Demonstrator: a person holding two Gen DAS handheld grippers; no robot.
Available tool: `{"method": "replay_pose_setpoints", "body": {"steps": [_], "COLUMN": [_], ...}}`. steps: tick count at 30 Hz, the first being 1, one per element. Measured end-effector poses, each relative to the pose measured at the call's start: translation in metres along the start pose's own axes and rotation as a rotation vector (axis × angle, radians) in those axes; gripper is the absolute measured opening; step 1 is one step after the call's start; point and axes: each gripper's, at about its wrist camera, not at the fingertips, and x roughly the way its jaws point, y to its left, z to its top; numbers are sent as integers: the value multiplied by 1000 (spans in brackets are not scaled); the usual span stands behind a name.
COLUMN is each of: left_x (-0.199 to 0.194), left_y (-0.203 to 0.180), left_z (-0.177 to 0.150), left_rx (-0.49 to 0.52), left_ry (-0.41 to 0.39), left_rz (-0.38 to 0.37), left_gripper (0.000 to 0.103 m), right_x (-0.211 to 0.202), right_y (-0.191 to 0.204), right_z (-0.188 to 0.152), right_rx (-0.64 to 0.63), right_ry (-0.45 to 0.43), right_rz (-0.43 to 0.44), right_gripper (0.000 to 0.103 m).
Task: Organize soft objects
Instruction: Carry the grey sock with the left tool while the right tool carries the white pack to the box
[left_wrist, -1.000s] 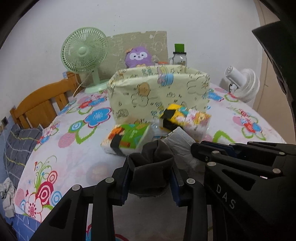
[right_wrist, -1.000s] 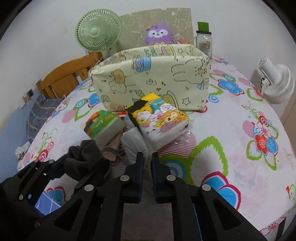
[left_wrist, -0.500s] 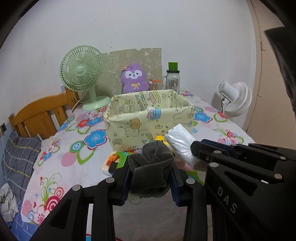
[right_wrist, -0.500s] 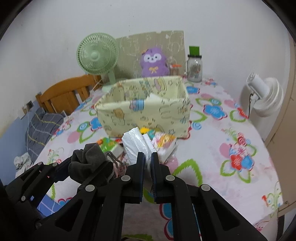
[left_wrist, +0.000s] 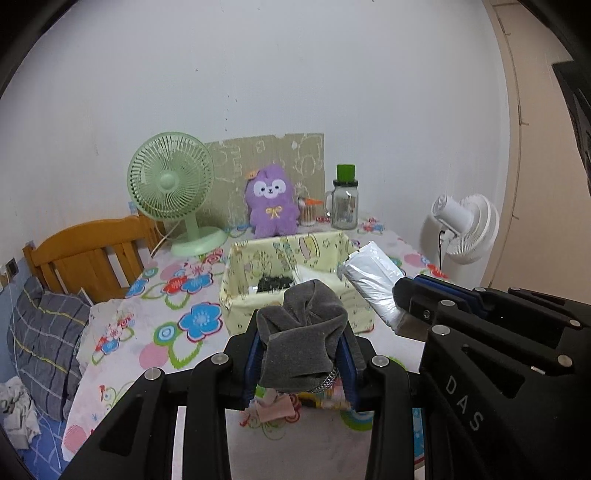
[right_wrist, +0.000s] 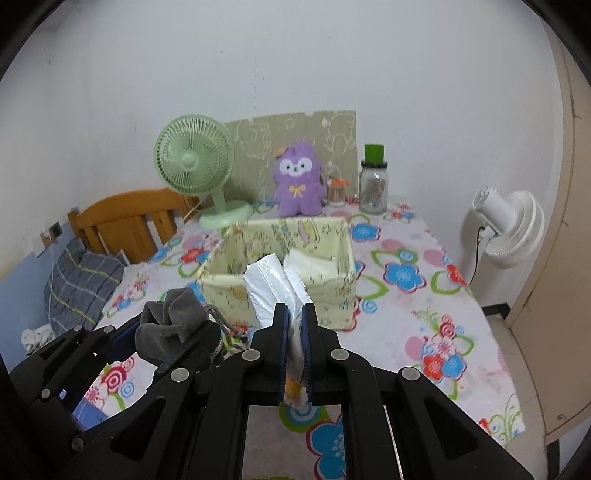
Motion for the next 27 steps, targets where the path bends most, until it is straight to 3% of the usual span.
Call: {"method": "replay_pose_setpoints", "body": {"steps": [13, 27], "left_x": [3, 48], "left_y": [5, 16], "left_z": [25, 55], "left_rx": [-10, -36], "left_ry": [-34, -25], "left_rz": [-1, 10], "left_gripper": [36, 36], "right_x": [-2, 36], "right_y": [-1, -2], "right_z": [25, 58], "right_rx": [-5, -19], "right_ry": [-43, -52], "right_rz": [-5, -7], "right_gripper": [10, 10]}}
